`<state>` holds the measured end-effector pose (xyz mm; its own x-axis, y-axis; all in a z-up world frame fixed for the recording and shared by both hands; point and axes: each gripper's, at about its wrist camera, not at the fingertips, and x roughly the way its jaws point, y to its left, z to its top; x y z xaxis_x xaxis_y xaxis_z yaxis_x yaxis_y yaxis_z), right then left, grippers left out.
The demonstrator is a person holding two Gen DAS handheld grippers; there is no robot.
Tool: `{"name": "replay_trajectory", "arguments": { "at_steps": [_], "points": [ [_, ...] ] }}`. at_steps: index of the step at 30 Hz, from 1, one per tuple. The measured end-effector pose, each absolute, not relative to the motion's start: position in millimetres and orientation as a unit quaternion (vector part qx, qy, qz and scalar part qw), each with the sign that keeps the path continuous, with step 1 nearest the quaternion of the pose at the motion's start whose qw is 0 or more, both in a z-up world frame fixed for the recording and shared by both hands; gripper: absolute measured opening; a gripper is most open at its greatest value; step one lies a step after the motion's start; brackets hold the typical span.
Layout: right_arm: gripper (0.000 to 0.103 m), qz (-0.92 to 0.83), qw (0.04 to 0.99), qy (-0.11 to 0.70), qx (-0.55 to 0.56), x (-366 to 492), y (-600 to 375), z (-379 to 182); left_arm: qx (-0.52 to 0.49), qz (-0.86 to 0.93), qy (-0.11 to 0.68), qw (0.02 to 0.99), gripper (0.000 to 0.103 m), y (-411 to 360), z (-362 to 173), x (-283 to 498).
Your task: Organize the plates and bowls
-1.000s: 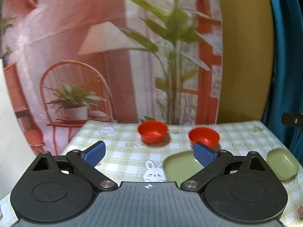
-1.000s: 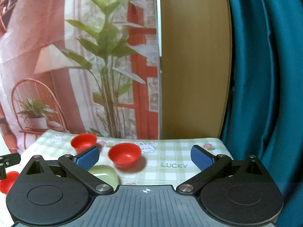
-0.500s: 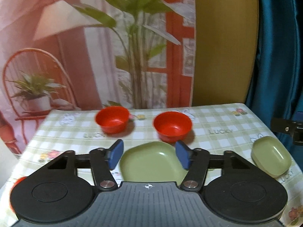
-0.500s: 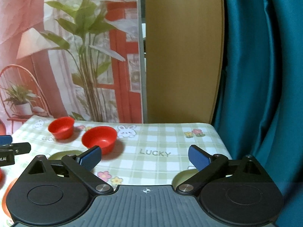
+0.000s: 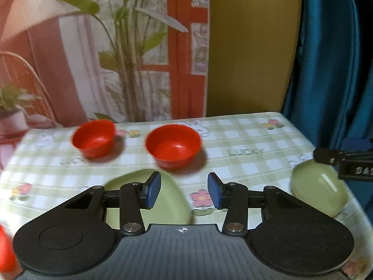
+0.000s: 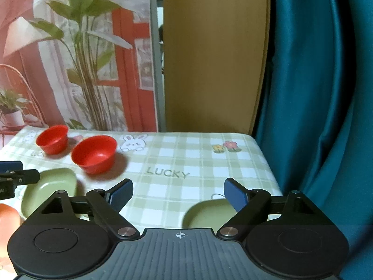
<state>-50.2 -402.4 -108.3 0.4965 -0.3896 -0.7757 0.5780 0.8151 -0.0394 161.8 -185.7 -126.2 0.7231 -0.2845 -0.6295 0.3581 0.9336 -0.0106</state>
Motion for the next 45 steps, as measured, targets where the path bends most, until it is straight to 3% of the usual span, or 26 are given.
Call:
{"name": "replay_trajectory", "arguments": {
  "at_steps": [24,30,45],
  "points": [
    [0.073,-0.376,0.798,0.455,0.124,-131,-480,-184,0.078,-0.249,0.411,0.873,0.047,-304,-198,165],
    [0.059,-0.383,0.792,0.452,0.150,-142,-498,-201,0.032,-0.286,0.400,0.870,0.054,-331,-197,172],
    [0.034,-0.359,0.792,0.467,0.161,-142,-495,-221,0.055,-0.292,0.437,0.849,0.055,-375,-237,177]
  ]
}}
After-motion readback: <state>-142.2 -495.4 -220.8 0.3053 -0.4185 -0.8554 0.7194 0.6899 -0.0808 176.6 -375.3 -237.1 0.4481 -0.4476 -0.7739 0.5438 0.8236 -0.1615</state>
